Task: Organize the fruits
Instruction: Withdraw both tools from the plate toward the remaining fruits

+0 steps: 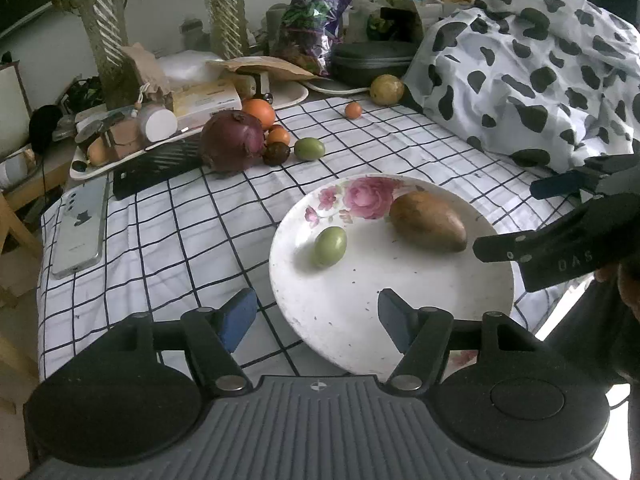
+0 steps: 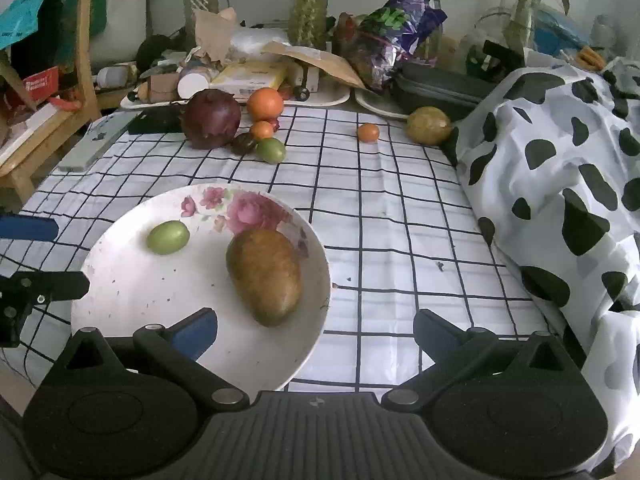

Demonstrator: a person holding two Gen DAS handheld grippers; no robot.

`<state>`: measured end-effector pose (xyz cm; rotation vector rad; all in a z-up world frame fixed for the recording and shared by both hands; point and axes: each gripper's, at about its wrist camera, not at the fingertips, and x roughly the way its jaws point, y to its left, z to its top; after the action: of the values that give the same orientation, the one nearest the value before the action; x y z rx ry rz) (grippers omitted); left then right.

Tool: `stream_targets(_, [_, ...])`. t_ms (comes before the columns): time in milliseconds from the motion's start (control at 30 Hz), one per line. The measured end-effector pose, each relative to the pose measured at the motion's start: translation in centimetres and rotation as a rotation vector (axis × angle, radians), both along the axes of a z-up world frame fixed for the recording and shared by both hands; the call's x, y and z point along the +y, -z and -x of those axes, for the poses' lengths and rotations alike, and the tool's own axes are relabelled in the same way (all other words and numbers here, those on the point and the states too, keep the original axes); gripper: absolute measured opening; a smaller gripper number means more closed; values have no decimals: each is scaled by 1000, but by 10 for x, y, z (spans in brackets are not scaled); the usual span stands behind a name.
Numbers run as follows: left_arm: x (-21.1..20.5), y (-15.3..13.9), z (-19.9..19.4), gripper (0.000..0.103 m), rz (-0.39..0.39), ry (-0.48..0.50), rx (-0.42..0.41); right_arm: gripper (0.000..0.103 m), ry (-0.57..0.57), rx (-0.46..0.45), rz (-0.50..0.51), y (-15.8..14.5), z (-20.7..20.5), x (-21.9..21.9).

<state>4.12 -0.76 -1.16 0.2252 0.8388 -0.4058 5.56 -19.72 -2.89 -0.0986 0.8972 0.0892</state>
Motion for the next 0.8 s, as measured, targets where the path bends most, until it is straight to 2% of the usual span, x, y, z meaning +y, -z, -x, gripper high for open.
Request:
stream_targets(167, [-1, 0, -2, 66, 5, -4, -1, 103, 4, 0, 4, 0, -1, 1])
stream_targets(800, [0, -10, -20, 66, 19, -20, -51, 103, 14, -90, 40, -7, -11, 4])
